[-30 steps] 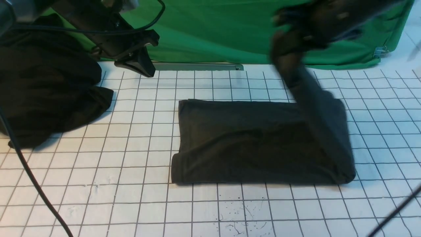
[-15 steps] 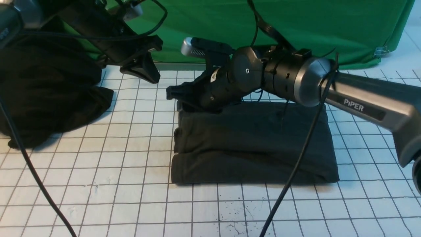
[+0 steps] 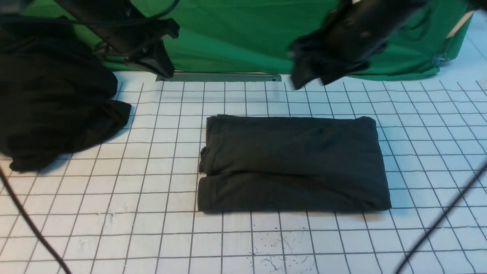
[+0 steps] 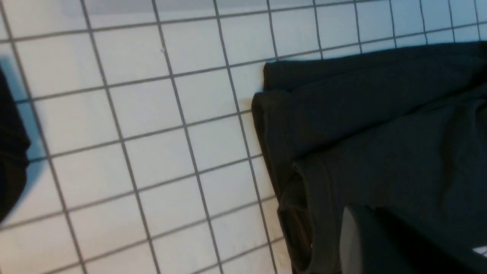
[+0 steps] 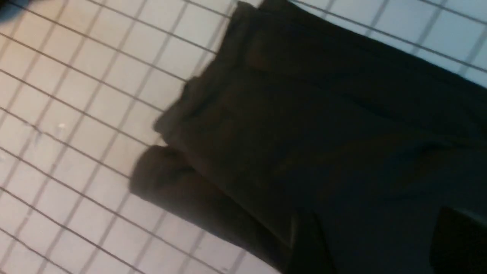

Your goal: Fold a long-sleeved shirt over a white checkered tablecloth.

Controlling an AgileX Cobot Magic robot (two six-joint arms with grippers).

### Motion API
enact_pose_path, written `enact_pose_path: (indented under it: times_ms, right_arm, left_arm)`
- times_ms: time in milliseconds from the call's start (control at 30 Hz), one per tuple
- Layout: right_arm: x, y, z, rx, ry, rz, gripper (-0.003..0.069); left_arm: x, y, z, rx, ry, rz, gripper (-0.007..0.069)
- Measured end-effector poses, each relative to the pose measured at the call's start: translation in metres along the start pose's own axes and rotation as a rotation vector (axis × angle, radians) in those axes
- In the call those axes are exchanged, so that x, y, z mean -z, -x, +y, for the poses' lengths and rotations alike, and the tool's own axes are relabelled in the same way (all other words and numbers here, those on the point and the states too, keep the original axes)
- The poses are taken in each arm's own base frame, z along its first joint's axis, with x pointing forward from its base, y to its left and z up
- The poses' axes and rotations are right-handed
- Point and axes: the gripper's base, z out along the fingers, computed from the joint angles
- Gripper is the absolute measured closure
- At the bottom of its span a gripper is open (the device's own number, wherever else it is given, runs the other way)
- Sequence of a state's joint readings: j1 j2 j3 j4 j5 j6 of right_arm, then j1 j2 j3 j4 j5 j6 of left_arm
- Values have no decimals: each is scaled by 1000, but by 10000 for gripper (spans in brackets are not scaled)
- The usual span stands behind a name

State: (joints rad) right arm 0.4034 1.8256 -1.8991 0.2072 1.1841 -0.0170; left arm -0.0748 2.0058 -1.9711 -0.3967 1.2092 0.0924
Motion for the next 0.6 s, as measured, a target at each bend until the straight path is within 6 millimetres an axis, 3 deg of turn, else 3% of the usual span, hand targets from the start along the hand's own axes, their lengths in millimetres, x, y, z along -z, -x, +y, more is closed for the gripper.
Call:
enact_pose_path:
  times_ms: [100, 233, 333, 367, 500, 600]
  right_arm:
    - [22, -5, -25, 1, -124, -11, 288]
    - [29, -16, -43, -8, -205, 10, 275]
    - [5, -40, -52, -44, -219, 134, 208]
    - [5, -40, -52, -50, -220, 133, 208]
    - [-40, -87, -62, -97, -217, 354, 144]
    - [-58, -112, -67, -117, -221, 427, 132]
  left_arm:
    - [3, -21, -2, 19, 33, 56, 552]
    - [-8, -54, -2, 40, 63, 168, 494]
    - [-28, -88, -10, 36, 76, 303, 400]
    - [-28, -89, -11, 34, 76, 304, 400]
    - [-56, -122, -28, 2, 113, 432, 254]
    - [-64, -131, -38, -18, 122, 439, 193]
